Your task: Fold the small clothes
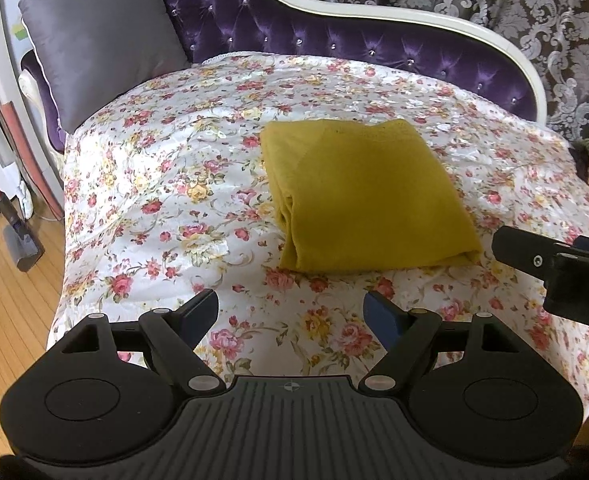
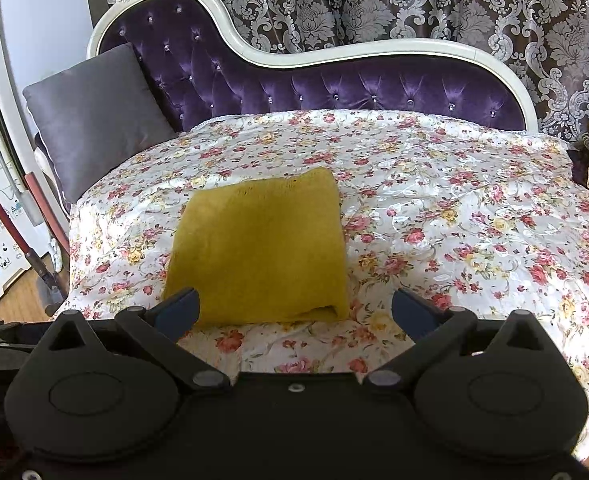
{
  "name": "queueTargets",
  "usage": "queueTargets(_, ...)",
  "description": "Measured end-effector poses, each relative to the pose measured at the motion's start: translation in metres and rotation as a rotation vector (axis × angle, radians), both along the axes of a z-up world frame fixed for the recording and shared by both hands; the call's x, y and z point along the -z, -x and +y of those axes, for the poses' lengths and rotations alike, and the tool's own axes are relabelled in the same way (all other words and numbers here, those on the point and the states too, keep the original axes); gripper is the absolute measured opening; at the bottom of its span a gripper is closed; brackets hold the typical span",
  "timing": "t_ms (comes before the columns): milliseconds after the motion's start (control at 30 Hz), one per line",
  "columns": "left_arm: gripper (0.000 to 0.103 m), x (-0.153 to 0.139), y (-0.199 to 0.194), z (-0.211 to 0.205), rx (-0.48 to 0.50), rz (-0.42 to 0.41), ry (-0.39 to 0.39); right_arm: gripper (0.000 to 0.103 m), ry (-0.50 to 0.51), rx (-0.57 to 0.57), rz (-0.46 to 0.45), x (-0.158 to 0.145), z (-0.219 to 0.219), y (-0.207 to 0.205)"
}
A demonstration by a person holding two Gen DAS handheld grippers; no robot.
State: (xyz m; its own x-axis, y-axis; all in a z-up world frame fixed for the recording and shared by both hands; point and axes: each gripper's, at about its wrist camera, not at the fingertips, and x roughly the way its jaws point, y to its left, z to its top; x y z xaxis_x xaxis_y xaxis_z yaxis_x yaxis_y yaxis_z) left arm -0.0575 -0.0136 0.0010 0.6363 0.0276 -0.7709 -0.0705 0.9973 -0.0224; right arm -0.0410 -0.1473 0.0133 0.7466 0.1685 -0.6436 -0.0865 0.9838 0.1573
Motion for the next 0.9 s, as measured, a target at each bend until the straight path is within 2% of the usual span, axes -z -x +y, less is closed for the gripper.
queueTargets(900,0.079,0.0025,-0.0015,0.0004,-0.002,0.013,0.002,0.102,-0.004,-0.018,0.017,0.0040,0.0047,-0.0034)
